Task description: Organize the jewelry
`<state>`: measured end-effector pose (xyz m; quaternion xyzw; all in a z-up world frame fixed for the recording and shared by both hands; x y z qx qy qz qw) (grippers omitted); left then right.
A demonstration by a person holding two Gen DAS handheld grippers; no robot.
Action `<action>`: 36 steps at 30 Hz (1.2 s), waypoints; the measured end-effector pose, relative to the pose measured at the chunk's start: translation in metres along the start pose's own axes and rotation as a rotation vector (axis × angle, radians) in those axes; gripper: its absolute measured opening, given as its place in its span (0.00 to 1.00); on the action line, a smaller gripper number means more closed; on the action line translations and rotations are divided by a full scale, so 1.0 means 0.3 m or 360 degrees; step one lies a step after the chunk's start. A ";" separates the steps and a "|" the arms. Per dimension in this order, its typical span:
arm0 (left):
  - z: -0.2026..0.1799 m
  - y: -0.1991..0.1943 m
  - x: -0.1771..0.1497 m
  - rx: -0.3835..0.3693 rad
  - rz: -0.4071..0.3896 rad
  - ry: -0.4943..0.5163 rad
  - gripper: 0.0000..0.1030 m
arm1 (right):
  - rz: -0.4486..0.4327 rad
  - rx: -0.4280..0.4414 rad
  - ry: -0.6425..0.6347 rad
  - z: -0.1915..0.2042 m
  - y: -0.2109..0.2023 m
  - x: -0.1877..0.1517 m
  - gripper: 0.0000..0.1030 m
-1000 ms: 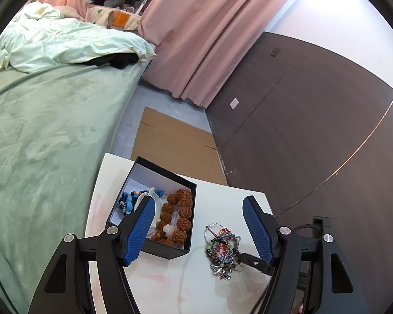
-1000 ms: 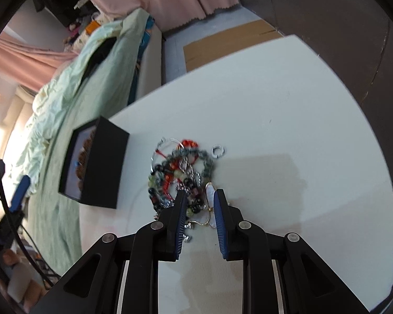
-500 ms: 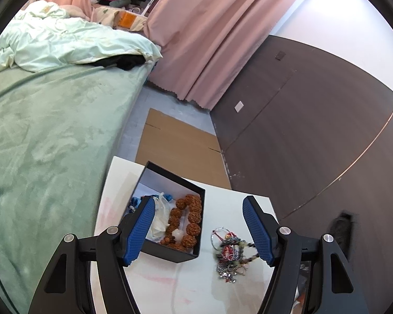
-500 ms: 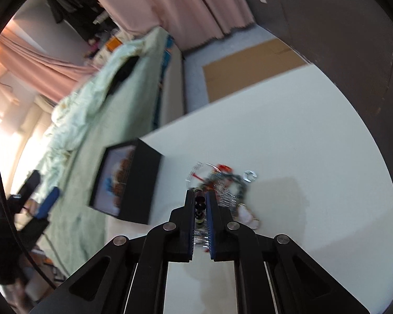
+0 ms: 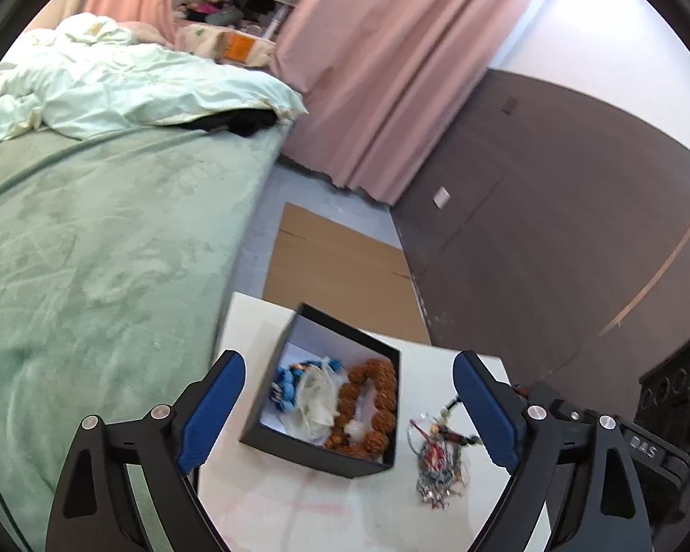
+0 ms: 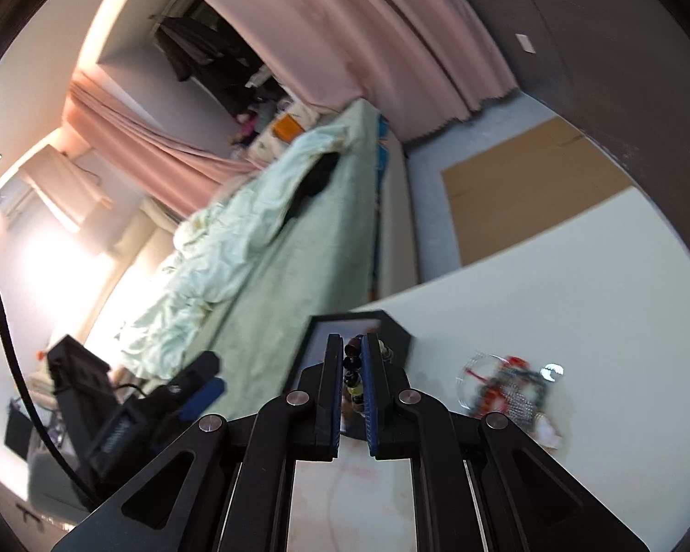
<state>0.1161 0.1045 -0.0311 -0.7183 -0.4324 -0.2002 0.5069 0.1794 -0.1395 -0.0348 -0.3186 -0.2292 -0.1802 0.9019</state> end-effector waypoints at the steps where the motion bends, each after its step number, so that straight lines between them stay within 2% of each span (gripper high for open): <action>1: 0.008 0.000 0.003 0.0004 -0.0009 -0.0018 0.89 | -0.0003 0.0024 -0.0011 0.015 0.009 -0.002 0.09; 11: 0.055 0.049 0.016 0.0021 -0.0052 -0.0131 0.89 | 0.0051 0.0204 -0.0030 0.075 0.138 -0.021 0.09; 13: 0.063 0.065 0.017 0.0007 -0.0058 -0.0166 0.89 | 0.0103 0.0231 -0.0028 0.075 0.170 -0.023 0.09; 16: 0.069 0.084 0.022 -0.0001 -0.0040 -0.0176 0.89 | 0.0214 0.0172 -0.0011 0.063 0.215 -0.036 0.10; 17: 0.067 0.090 0.021 -0.0005 -0.0032 -0.0176 0.89 | 0.0232 0.0155 0.0000 0.050 0.219 -0.039 0.11; 19: 0.058 0.101 0.019 -0.0028 0.0005 -0.0165 0.92 | 0.0242 0.0126 0.0031 0.028 0.214 -0.034 0.30; 20: 0.049 0.108 0.016 -0.0045 0.0035 -0.0155 0.96 | 0.0216 0.0113 0.0047 0.013 0.196 -0.027 0.49; 21: 0.042 0.110 0.013 -0.0054 0.0043 -0.0151 0.98 | 0.0185 0.0107 0.0052 0.005 0.178 -0.022 0.59; 25: 0.002 0.097 0.003 -0.0029 0.0040 -0.0092 1.00 | 0.0103 0.0093 0.0068 -0.031 0.104 0.003 0.59; 29: -0.048 0.091 -0.019 0.0014 0.0030 0.0008 0.99 | -0.0015 -0.0004 0.0074 -0.068 0.023 0.023 0.59; 33: -0.109 0.098 -0.052 -0.0088 0.0084 0.0107 0.99 | -0.0099 -0.0118 0.0044 -0.100 -0.054 0.037 0.59; 36: -0.154 0.102 -0.084 -0.0144 0.0126 0.0174 0.99 | -0.0097 -0.0187 0.0073 -0.137 -0.092 0.041 0.59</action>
Point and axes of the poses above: each gripper's, at about its wrist camera, not at the fingertips, and y roughly the way its jaws point, z to its left, x to its top, the point moved 1 cm from there along y, roughly the way its jaws point, and after that the axes turned 7 degrees about y, right-handed, at the moved point
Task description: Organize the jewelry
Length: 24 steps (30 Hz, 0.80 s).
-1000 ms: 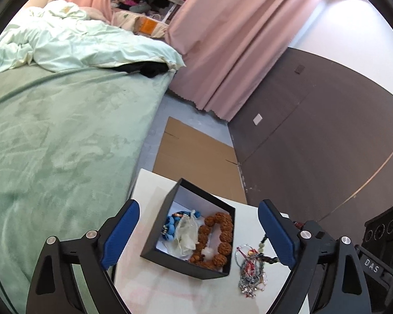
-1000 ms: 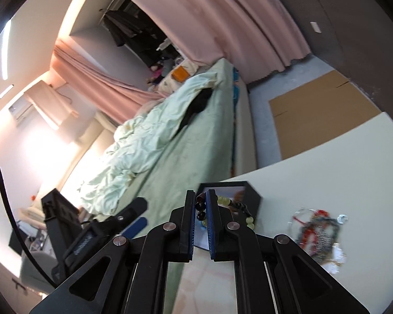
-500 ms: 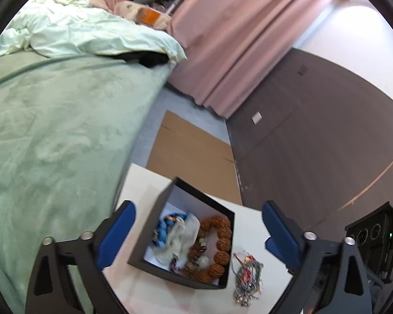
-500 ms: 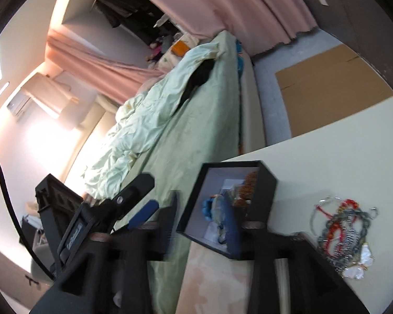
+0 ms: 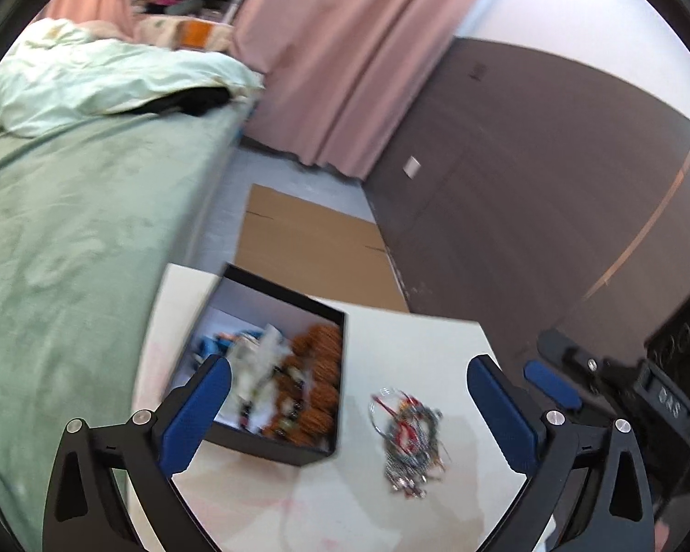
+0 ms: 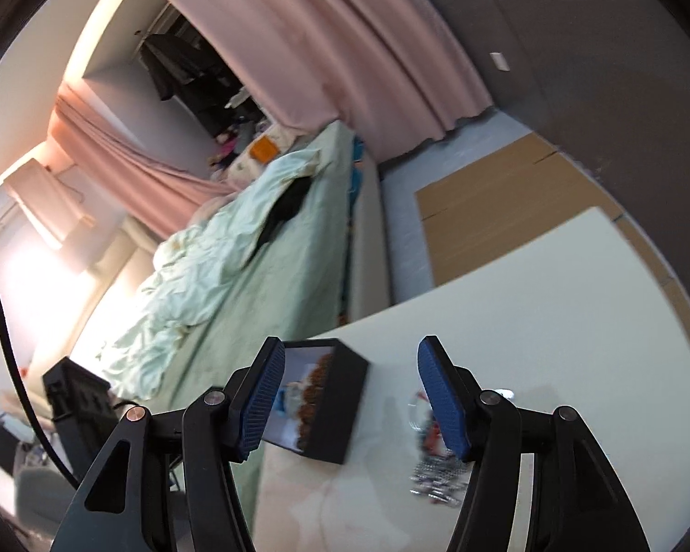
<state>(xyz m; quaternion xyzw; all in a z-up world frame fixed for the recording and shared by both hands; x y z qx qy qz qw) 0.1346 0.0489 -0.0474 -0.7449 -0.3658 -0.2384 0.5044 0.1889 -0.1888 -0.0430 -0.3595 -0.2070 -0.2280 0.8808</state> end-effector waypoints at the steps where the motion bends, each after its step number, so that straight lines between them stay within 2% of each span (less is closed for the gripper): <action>1: -0.016 0.002 -0.008 -0.0009 0.0008 0.0024 0.99 | 0.0018 -0.0024 0.0012 -0.012 -0.003 0.003 0.59; 4: -0.053 0.005 -0.030 -0.0027 0.0037 0.0065 0.99 | 0.0035 -0.0114 0.0030 -0.057 -0.034 0.006 0.59; 7: -0.065 0.009 -0.054 -0.0092 0.0096 0.0020 0.99 | 0.0047 -0.0157 0.0058 -0.088 -0.064 0.005 0.60; 10: -0.079 0.013 -0.070 -0.0108 0.0126 0.0006 0.99 | 0.0035 -0.0176 0.0077 -0.121 -0.109 -0.009 0.68; 19: -0.182 0.032 -0.151 -0.0091 0.0222 0.0220 0.92 | 0.0077 -0.0282 0.0074 -0.182 -0.171 -0.041 0.68; 21: -0.201 0.044 -0.173 -0.0085 0.0255 0.0264 0.86 | 0.0074 -0.0300 0.0080 -0.196 -0.190 -0.043 0.69; 24: -0.222 0.074 -0.204 -0.0066 0.0306 0.0318 0.84 | 0.0067 -0.0300 0.0111 -0.214 -0.216 -0.046 0.69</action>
Point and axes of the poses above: each gripper's, at about its wrist camera, not at the fingertips, and y roughly the way its jaws point, z to its left, x to its top, the point moved 1 cm from there along y, roughly the way its jaws point, and after that the axes turned 7 degrees about y, right-handed, at the moved point
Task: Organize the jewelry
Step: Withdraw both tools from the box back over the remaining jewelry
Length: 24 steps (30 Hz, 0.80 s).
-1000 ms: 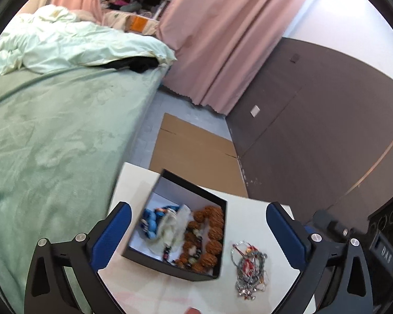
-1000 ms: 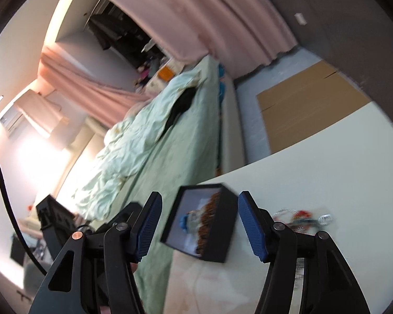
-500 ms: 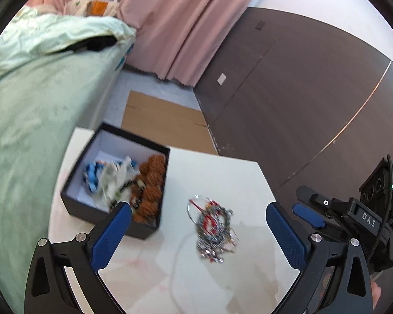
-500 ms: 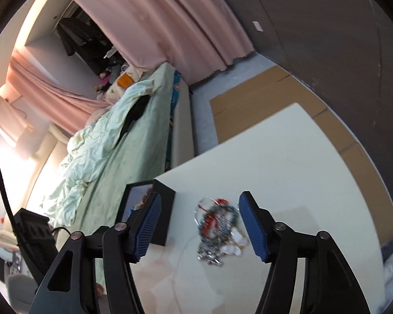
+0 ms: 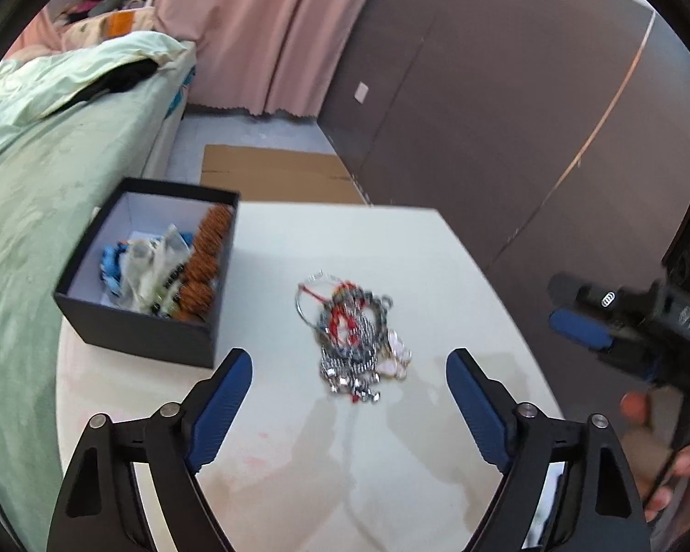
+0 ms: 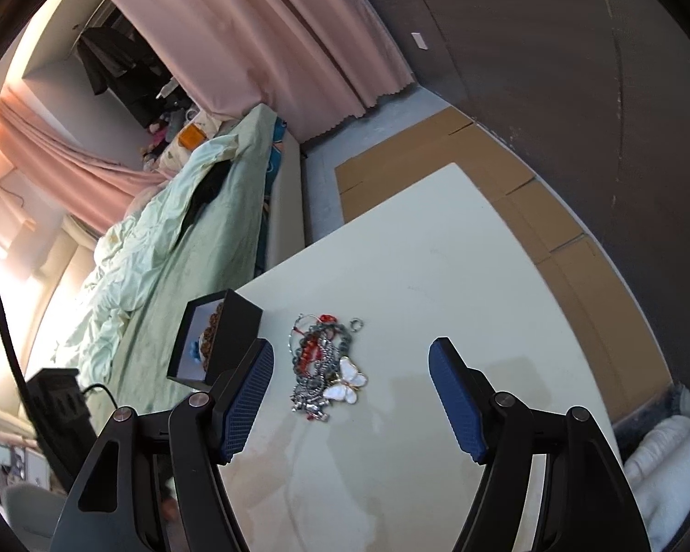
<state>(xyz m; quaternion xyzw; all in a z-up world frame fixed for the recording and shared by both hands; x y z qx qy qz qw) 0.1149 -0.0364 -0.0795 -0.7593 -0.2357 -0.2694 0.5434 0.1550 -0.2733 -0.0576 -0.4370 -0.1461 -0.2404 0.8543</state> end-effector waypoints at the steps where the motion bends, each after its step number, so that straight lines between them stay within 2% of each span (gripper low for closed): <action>1: -0.005 0.010 -0.005 0.0006 0.0012 0.0011 0.84 | 0.0002 0.0002 0.0012 -0.009 -0.008 0.000 0.69; 6: -0.033 0.055 -0.028 0.0038 0.0055 0.0085 0.79 | 0.0017 -0.0039 0.0040 -0.038 -0.022 0.002 0.69; 12: -0.063 0.113 -0.046 0.0073 0.0104 0.0143 0.79 | 0.0052 -0.0075 0.0096 -0.086 -0.029 0.004 0.69; 19: -0.102 0.189 -0.082 0.0091 0.0224 0.0341 0.79 | 0.0087 -0.0078 0.0144 -0.117 -0.025 0.012 0.69; 23: -0.080 0.207 -0.086 0.0088 0.0229 0.0322 0.78 | 0.0122 -0.0068 0.0154 -0.118 -0.010 0.012 0.69; 24: -0.075 0.212 -0.087 0.0084 0.0235 0.0313 0.74 | 0.0123 -0.0068 0.0149 -0.117 -0.008 0.013 0.69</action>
Point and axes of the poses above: each gripper's, at about its wrist camera, not at the fingertips, and y roughly the way its jaws point, z to its left, x to its top, the point moved 1 cm from there along y, roughly the way its jaws point, and after that the axes turned 7 degrees about y, right-handed, at the moved point
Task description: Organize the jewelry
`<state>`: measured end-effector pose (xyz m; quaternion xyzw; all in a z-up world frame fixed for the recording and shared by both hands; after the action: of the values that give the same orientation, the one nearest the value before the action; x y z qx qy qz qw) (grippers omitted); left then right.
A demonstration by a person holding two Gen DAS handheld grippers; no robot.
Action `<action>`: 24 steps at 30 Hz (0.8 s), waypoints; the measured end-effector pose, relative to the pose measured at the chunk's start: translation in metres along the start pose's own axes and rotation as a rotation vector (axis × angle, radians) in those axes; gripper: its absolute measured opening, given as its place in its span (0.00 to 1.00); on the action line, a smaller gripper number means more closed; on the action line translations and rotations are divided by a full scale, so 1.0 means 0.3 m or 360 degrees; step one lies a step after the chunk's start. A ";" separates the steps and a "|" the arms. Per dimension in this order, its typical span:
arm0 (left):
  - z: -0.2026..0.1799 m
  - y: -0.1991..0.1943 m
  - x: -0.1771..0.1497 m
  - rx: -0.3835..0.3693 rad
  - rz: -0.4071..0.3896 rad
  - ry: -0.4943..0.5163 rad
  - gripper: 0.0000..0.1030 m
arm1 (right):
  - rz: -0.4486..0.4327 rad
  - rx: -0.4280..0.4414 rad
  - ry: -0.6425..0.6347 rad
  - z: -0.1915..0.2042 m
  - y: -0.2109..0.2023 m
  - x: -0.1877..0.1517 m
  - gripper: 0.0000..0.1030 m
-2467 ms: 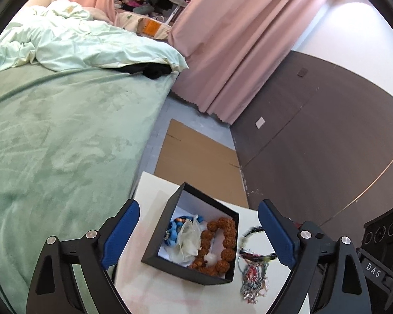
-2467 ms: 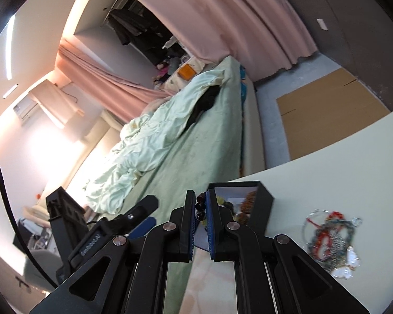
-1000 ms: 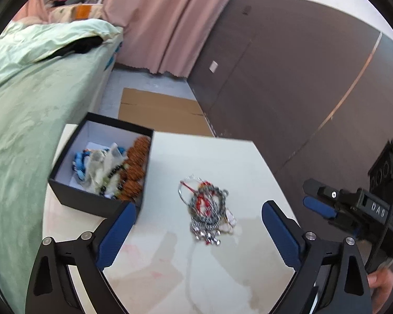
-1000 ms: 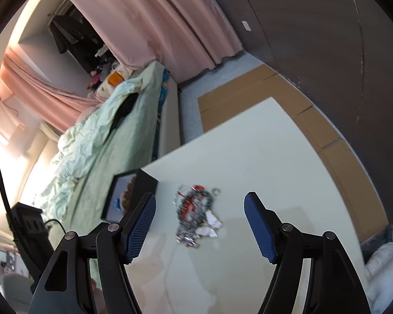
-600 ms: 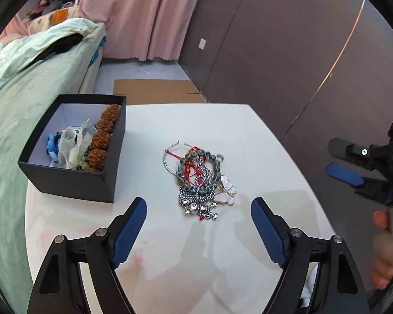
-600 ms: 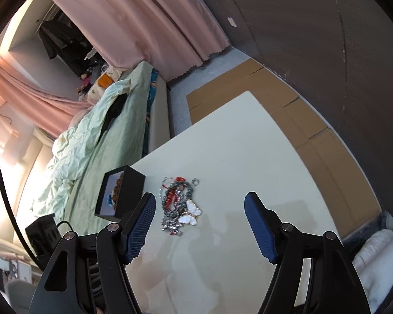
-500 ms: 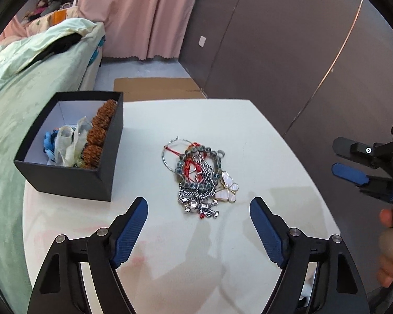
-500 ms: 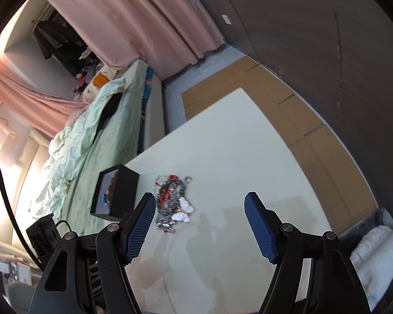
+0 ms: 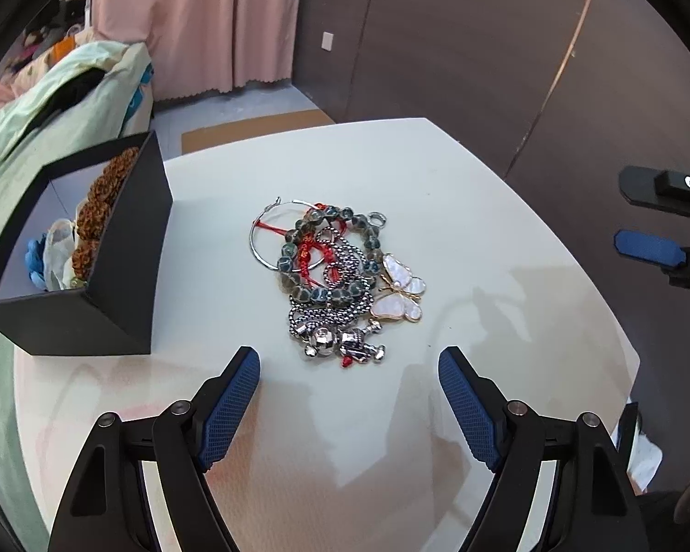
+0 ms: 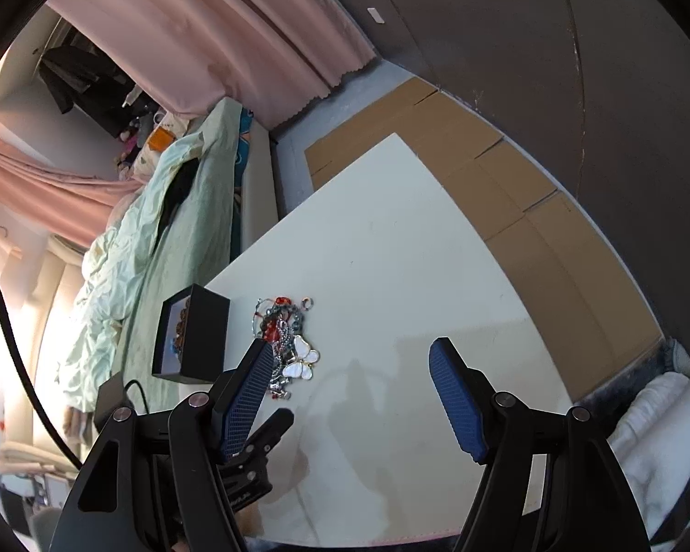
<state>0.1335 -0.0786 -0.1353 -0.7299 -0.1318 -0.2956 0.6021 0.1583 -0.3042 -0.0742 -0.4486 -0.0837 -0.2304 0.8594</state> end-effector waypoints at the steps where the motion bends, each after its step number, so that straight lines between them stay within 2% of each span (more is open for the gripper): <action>1: 0.002 0.007 0.002 0.0004 0.0001 0.0000 0.74 | 0.0002 0.0001 -0.0002 0.002 0.001 0.000 0.69; 7: -0.013 0.023 0.021 0.0043 -0.0034 0.0073 0.68 | 0.0029 -0.0002 0.0002 -0.001 0.017 0.011 0.69; 12: -0.020 0.031 0.035 0.0105 -0.0029 0.0131 0.45 | 0.0043 -0.0010 -0.0001 -0.002 0.024 0.014 0.69; 14: -0.011 0.029 0.038 0.0094 -0.0026 0.0117 0.40 | 0.0050 -0.0012 -0.0003 -0.002 0.026 0.009 0.69; 17: 0.002 0.028 0.041 0.0057 -0.0027 0.0092 0.39 | 0.0056 -0.0023 -0.0008 0.000 0.030 0.007 0.69; 18: 0.003 0.027 0.041 0.0049 -0.0029 0.0095 0.27 | 0.0059 -0.0029 -0.0007 -0.001 0.031 0.007 0.69; 20: 0.007 0.028 0.043 -0.0010 -0.0017 0.0085 0.18 | 0.0063 -0.0033 -0.0002 -0.005 0.034 0.006 0.69; 24: 0.001 0.010 0.043 -0.0019 -0.0023 0.0096 0.13 | 0.0064 -0.0040 -0.0010 -0.006 0.038 0.003 0.69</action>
<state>0.1455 -0.0811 -0.1302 -0.7232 -0.1172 -0.3227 0.5993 0.1644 -0.3002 -0.0832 -0.4616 -0.0744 -0.2128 0.8579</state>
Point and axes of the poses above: each gripper's, at about its wrist camera, not at the fingertips, and y roughly the way its jaws point, z to its left, x to its top, the point moved 1 cm from there along y, roughly the way its jaws point, and after that the axes turned 7 degrees about y, right-handed, at the moved point
